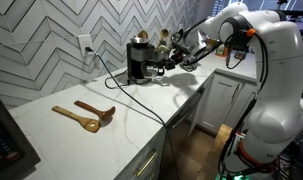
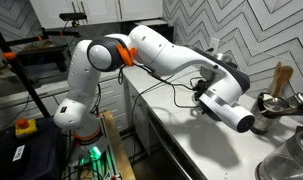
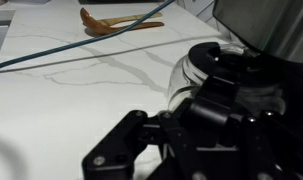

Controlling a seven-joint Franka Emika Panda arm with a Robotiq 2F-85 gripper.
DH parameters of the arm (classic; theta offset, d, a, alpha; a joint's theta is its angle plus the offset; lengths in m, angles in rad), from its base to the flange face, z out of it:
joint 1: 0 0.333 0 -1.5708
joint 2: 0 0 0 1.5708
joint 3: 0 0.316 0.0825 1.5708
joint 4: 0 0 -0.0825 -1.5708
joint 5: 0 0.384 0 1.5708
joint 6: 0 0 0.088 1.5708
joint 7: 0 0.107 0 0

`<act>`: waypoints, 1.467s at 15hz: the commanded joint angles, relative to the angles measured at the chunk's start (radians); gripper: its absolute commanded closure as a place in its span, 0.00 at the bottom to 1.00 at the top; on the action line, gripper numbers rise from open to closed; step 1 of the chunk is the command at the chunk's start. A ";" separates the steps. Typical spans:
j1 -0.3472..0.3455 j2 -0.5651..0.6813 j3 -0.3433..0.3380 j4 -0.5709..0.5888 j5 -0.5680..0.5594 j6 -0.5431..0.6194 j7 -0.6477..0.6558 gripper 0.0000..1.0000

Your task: Remove the kettle from the coffee machine and put it on the counter

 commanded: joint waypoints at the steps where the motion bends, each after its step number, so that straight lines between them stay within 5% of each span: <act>1: -0.017 0.024 -0.003 0.031 -0.040 -0.063 0.001 1.00; 22: -0.019 0.018 -0.017 0.017 -0.109 -0.051 -0.012 1.00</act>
